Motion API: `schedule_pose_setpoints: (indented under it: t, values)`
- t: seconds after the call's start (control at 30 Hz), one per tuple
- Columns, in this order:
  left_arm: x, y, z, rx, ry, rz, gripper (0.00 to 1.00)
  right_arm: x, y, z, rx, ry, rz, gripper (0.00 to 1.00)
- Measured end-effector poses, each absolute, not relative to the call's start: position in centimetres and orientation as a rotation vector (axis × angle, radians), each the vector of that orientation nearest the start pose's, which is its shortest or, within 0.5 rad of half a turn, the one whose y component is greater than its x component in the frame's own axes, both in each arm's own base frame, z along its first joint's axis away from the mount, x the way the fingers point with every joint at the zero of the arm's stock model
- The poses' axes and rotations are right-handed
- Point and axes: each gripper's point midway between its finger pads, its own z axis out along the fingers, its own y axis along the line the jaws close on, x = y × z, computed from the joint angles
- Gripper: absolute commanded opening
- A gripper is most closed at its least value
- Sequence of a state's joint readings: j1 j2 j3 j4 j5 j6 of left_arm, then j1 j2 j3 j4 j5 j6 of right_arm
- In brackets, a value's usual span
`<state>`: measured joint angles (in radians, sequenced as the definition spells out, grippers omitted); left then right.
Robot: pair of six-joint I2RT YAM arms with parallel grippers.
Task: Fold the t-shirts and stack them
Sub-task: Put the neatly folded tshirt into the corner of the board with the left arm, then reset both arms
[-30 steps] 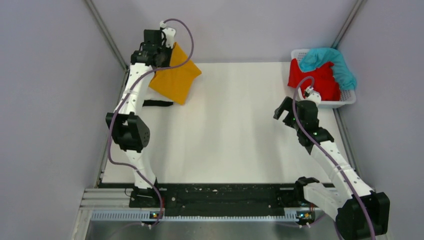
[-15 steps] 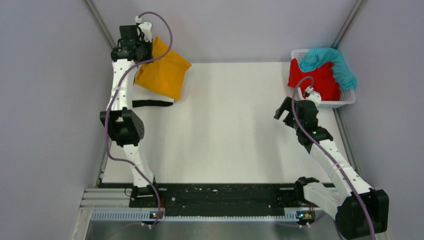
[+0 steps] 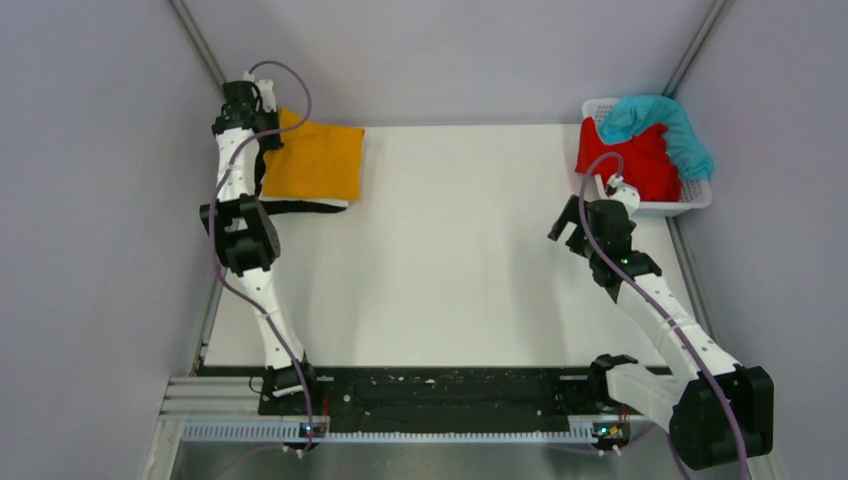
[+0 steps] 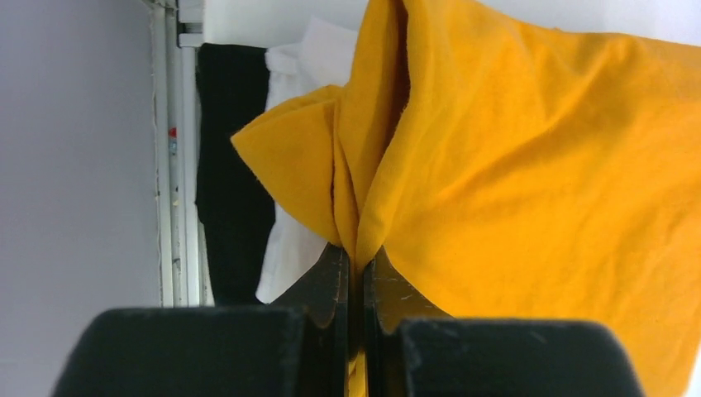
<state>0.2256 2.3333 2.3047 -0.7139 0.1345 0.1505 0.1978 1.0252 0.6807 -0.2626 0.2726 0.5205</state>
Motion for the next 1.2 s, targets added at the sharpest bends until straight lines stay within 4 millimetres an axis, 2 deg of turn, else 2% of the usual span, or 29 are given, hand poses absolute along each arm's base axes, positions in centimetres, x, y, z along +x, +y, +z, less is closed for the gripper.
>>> schedule_pose_setpoints:
  t: [0.07,0.2,0.27,0.33,0.37,0.4,0.43,0.53,0.67,0.77,0.87,0.93,1.03,1.1,1.17,1.2]
  values:
    - [59.4,12.9,15.7,-0.051,2.294,0.03,0.02,31.7,3.5,14.1,0.498,2.097,0.117,0.99]
    - [59.9,14.0,16.3,-0.069,2.255,0.022,0.0,31.7,3.5,14.1,0.503,2.095,0.116,0.99]
    - [60.3,14.3,16.5,-0.073,2.235,0.03,0.05,31.7,3.5,14.0,0.505,2.097,0.114,0.99]
    - [60.6,14.6,16.6,-0.078,2.224,0.04,0.27,31.7,3.5,13.8,0.507,2.104,0.11,0.99]
    - [60.6,14.7,16.5,-0.084,2.223,0.043,0.7,31.7,3.5,13.6,0.508,2.109,0.107,0.99]
    - [60.7,14.8,16.5,-0.099,2.221,0.05,0.95,31.7,3.5,13.5,0.508,2.113,0.105,0.99]
    - [60.8,14.9,16.6,-0.112,2.215,0.061,0.98,31.7,3.5,13.4,0.509,2.116,0.103,0.99]
    - [61.1,15.5,17.2,-0.177,2.187,0.082,0.99,31.7,3.4,13.4,0.509,2.117,0.103,0.99]
    - [59.5,14.9,18.0,-0.29,2.16,0.035,0.99,31.6,3.4,13.9,0.508,2.103,0.109,0.99]
    - [56.5,12.5,19.9,-0.35,2.105,-0.088,0.99,31.2,3.3,15.2,0.507,2.062,0.128,0.99]
    - [51.8,9.1,22.7,-0.41,2.007,-0.225,0.99,30.3,3.1,16.4,0.509,2.003,0.148,0.99]
    - [48.0,6.6,24.6,-0.429,1.933,-0.275,0.99,29.4,2.8,16.4,0.511,1.985,0.149,0.99]
    - [41.9,1.2,26.3,-0.384,1.848,-0.343,0.99,28.0,2.0,15.9,0.526,1.979,0.122,0.99]
    - [38.2,-2.5,26.0,-0.323,1.795,-0.399,0.99,27.0,1.4,15.5,0.541,1.97,0.095,0.99]
    - [34.3,-5.3,23.4,-0.272,1.798,-0.458,0.99,26.2,0.7,15.0,0.563,1.958,0.069,0.99]
    - [32.8,-5.8,21.7,-0.269,1.816,-0.466,0.99,26.0,0.3,14.9,0.579,1.943,0.057,0.99]
